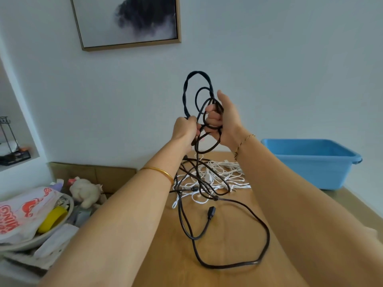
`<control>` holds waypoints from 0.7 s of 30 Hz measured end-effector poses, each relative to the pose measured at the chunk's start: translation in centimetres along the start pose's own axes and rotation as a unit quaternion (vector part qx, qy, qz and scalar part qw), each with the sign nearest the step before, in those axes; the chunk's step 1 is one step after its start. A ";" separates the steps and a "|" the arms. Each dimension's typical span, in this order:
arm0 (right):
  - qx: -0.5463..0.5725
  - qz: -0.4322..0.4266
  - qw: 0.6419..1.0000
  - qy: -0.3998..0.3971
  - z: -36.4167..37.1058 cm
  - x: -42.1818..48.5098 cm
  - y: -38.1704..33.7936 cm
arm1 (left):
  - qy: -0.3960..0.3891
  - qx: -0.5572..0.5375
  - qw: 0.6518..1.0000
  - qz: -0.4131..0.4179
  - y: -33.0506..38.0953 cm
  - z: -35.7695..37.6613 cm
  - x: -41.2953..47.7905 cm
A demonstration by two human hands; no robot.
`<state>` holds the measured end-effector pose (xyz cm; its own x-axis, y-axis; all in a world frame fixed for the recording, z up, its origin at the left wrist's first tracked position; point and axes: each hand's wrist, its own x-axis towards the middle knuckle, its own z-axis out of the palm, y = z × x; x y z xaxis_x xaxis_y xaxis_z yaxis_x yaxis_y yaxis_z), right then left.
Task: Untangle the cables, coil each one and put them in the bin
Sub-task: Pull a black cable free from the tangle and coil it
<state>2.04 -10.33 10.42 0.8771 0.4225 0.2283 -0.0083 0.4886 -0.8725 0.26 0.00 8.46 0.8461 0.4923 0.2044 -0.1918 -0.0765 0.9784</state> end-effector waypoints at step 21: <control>-0.471 0.161 0.860 0.108 -6.6 -5.6 7.4 | 0.194 -0.091 0.976 0.049 1.5 1.3 2.8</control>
<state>0.23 -14.09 -0.14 0.9718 0.2188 -0.0875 0.0365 -0.5066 -0.8614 3.00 0.19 10.56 0.5746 0.7835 0.2364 -0.3780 -0.0021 0.9258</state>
